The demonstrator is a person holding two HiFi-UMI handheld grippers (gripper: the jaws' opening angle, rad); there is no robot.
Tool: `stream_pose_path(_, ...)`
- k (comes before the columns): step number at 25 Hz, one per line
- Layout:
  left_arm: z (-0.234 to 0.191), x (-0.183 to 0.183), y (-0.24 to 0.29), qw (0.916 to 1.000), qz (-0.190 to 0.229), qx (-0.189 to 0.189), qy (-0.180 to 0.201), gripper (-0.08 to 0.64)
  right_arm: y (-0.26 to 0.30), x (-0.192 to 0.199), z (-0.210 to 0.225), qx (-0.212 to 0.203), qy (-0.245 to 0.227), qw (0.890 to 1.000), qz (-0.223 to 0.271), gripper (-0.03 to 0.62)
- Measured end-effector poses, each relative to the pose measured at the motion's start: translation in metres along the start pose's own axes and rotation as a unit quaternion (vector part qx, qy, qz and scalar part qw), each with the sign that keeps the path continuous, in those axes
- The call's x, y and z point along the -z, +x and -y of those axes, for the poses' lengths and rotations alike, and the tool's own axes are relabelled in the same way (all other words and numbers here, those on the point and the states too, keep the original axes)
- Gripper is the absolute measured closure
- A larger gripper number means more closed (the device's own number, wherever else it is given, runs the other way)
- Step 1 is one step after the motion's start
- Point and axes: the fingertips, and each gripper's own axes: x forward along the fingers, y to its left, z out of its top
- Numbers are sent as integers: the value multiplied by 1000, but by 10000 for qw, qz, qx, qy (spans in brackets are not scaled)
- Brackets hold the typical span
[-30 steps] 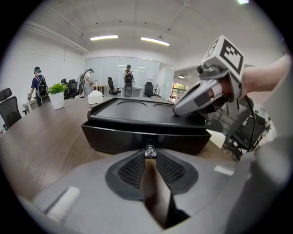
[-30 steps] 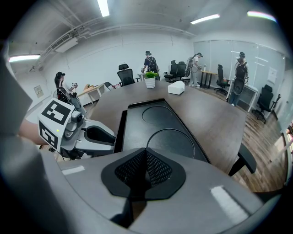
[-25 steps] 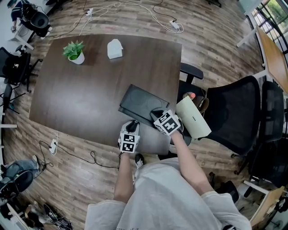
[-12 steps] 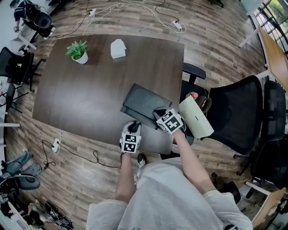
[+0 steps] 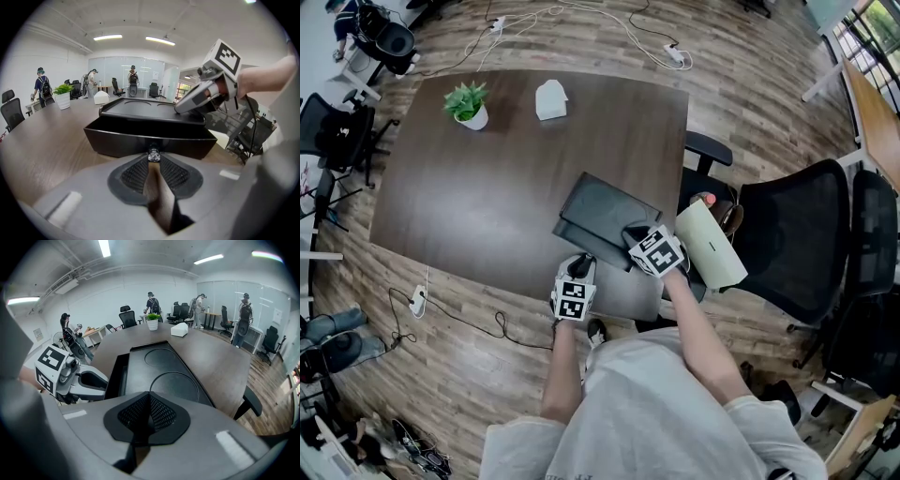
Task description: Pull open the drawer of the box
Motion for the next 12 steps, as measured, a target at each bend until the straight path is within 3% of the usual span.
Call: stream_pose_path(12, -2, 6, -8, 10000, -4, -74, -18, 426, -1, 1, 0, 27, -33, 10000, 10, 591)
